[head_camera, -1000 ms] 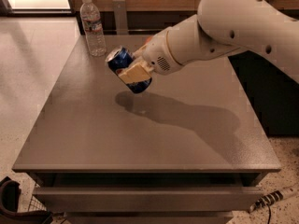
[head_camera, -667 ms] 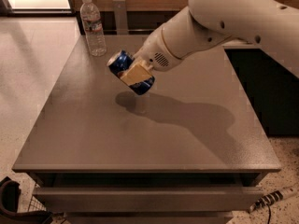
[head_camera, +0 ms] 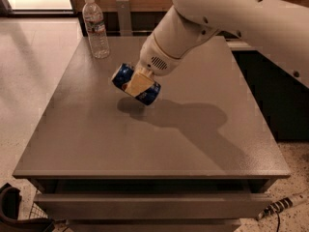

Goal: Knock pepsi can over

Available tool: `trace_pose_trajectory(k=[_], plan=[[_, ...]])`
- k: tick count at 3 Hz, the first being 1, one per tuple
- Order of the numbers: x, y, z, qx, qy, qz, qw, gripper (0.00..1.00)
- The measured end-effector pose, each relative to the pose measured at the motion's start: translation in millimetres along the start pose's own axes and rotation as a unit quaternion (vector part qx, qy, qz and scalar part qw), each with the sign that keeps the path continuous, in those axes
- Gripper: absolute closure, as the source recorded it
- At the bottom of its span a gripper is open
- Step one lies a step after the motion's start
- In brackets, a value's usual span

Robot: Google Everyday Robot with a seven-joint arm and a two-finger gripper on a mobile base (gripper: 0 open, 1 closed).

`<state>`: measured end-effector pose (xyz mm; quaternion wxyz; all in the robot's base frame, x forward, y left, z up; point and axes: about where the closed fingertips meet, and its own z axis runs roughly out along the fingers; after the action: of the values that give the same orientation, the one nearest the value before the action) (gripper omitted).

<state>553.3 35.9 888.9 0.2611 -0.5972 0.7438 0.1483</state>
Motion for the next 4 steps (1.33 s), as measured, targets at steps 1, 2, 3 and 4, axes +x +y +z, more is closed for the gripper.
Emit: trace_pose_trajectory(k=[1, 2, 3, 4], plan=[[2.5, 5.7, 12.7, -0.012, 0.038, -0.01, 0.9992, 1.0], [4.3, 9.7, 28.9, -0.027, 0.056, -0.017, 0.9979, 1.0], [7.3, 11.9, 56.8, -0.049, 0.05, -0.016, 0.9974, 1.0], [4.6, 12.2, 64.1, -0.053, 0.042, -0.015, 0.9976, 1.0]])
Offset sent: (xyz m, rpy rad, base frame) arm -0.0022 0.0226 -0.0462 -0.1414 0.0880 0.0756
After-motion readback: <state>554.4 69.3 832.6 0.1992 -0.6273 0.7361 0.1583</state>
